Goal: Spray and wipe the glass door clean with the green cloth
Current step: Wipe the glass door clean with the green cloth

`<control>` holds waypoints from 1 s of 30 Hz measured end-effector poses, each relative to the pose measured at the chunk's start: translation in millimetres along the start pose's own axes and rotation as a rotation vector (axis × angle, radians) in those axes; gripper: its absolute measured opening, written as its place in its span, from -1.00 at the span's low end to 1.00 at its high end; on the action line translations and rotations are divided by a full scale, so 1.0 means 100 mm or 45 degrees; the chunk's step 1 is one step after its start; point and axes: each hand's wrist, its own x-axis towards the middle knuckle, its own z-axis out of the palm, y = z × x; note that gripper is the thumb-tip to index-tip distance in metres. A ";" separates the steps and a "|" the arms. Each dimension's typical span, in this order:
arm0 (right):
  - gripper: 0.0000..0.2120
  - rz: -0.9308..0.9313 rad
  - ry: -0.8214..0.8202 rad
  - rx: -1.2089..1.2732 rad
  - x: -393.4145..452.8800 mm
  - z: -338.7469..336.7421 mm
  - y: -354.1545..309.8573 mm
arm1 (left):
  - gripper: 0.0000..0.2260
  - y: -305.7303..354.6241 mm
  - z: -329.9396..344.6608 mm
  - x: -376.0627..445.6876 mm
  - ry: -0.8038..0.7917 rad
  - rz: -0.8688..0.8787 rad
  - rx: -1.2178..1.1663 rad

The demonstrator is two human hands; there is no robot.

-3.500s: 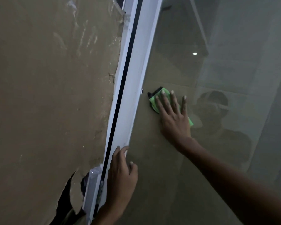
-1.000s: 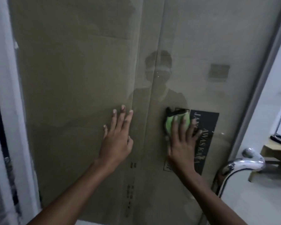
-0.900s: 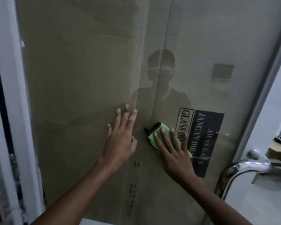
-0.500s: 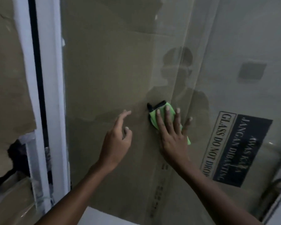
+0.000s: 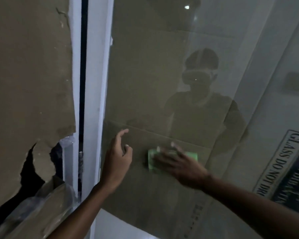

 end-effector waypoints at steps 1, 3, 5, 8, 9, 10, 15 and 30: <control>-0.36 0.151 0.064 0.008 0.22 -0.11 0.22 | -0.58 -0.01 -0.05 0.03 0.021 -0.001 0.002; -0.31 0.552 0.202 0.007 0.68 -0.37 0.66 | -0.59 -0.05 -0.18 0.10 0.079 0.003 -0.004; -0.33 0.906 0.291 0.033 1.03 -0.55 0.94 | -0.60 -0.07 -0.30 0.15 0.144 0.006 0.005; -0.31 0.930 0.333 0.060 1.38 -0.49 0.78 | -0.60 -0.16 -0.45 0.21 0.165 -0.020 0.016; -0.29 0.803 0.328 0.089 1.45 -0.38 0.59 | -0.59 -0.20 -0.49 0.24 0.157 -0.025 0.032; -0.29 0.637 0.298 0.110 1.47 -0.24 0.34 | -0.57 -0.25 -0.51 0.26 0.142 -0.024 0.056; -0.50 -0.120 -0.165 0.045 0.87 0.44 -0.90 | -0.46 -0.45 -0.52 0.39 -0.139 -0.153 0.163; -0.31 0.435 0.138 0.215 1.81 0.17 -0.58 | -0.65 -0.65 -0.62 0.48 0.288 -0.138 -0.099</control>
